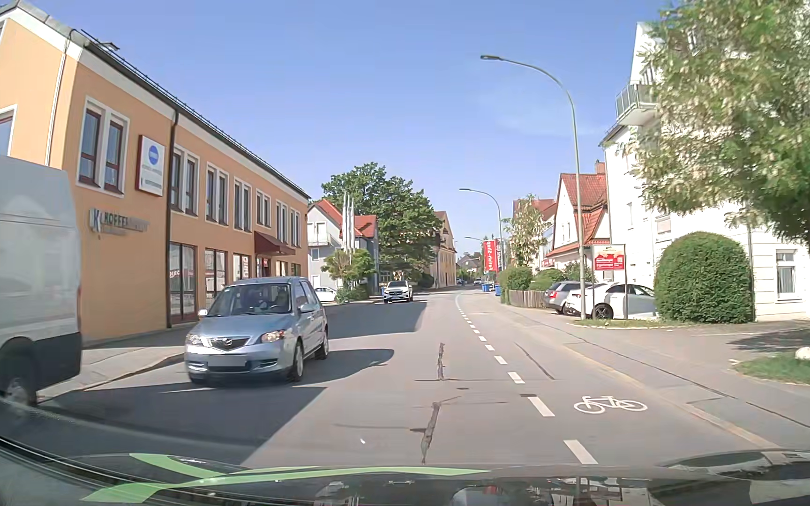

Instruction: Follow the waypoints while adhering to traffic rules and regulations

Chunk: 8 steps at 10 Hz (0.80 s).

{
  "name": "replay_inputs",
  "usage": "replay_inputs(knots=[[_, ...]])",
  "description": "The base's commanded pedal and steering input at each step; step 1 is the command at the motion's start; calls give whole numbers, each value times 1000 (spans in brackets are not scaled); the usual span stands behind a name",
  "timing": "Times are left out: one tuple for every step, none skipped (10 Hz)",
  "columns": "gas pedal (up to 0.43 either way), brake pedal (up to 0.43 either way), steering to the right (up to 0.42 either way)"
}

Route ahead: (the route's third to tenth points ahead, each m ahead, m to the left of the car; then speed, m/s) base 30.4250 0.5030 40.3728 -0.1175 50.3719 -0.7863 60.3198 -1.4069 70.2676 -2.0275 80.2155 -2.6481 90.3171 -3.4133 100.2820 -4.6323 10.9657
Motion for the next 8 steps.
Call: replay_inputs(knots=[[59,0,-3],[59,0,-4],[59,0,-4],[59,0,-4],[59,0,-4],[59,0,-4],[59,0,-4],[67,0,-4]])
